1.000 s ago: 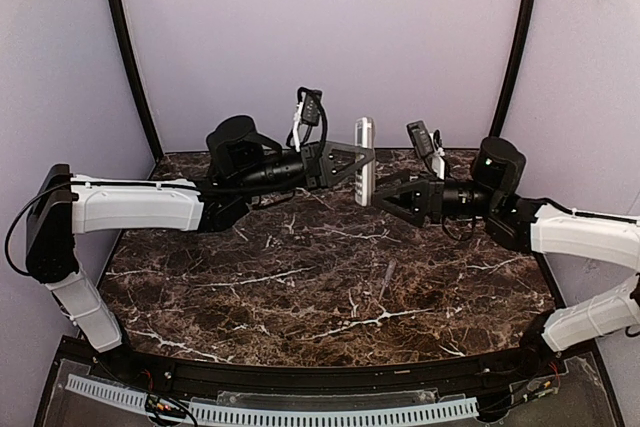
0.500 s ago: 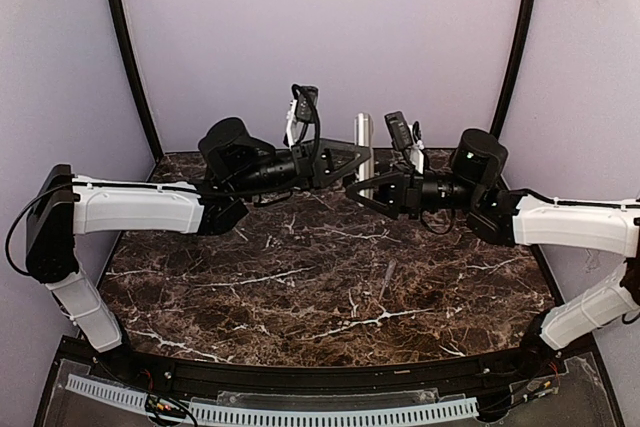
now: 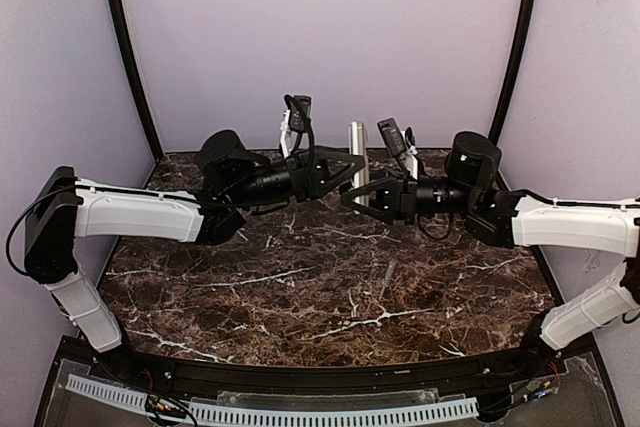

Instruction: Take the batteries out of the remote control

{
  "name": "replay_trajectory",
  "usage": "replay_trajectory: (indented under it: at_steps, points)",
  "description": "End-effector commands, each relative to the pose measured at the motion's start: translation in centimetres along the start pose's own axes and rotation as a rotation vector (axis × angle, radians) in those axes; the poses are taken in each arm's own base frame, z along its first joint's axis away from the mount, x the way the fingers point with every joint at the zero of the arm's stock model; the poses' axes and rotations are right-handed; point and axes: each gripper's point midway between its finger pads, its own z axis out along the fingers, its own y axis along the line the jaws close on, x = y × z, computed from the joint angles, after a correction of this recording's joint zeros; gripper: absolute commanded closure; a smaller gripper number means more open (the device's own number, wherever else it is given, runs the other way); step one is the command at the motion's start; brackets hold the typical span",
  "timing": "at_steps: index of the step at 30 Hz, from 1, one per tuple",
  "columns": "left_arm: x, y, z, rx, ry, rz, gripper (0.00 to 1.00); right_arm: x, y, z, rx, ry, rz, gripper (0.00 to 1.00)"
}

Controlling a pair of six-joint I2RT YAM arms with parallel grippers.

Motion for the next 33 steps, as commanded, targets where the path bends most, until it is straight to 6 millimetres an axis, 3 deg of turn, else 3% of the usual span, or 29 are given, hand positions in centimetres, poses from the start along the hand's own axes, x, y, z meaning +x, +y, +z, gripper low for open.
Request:
replay_trajectory:
  at_steps: [1, 2, 4, 6, 10, 15, 22, 33]
  points:
    - [-1.0, 0.0, -1.6, -0.063, -0.009, -0.003, 0.59, -1.2, -0.8, -0.3, 0.117, 0.012, -0.115, 1.00]
    - [-1.3, -0.1, -1.9, -0.075, -0.007, 0.002, 0.44, -1.0, -1.2, -0.5, 0.148, 0.032, -0.124, 1.00]
    - [-0.9, 0.7, -2.5, -0.139, 0.024, 0.002, 0.27, -0.6, -2.2, -0.9, 0.225, 0.083, -0.141, 1.00]
    - [0.2, 2.0, -3.2, -0.234, 0.089, -0.003, 0.18, 0.1, -3.2, -1.2, 0.287, 0.142, -0.154, 1.00]
    - [0.3, 2.7, -4.1, -0.338, 0.160, 0.026, 0.11, 1.8, -5.0, -1.8, 0.393, 0.266, -0.188, 1.00]
    - [0.1, 3.6, -4.7, -0.455, 0.238, 0.037, 0.11, 2.5, -5.8, -2.3, 0.469, 0.350, -0.245, 1.00]
    - [-0.2, 4.4, -4.9, -0.532, 0.275, 0.013, 0.14, 2.6, -6.3, -1.4, 0.519, 0.412, -0.317, 1.00]
    - [0.9, 6.7, -4.3, -0.581, 0.298, -0.044, 0.37, 2.9, -6.9, -0.5, 0.569, 0.446, -0.355, 1.00]
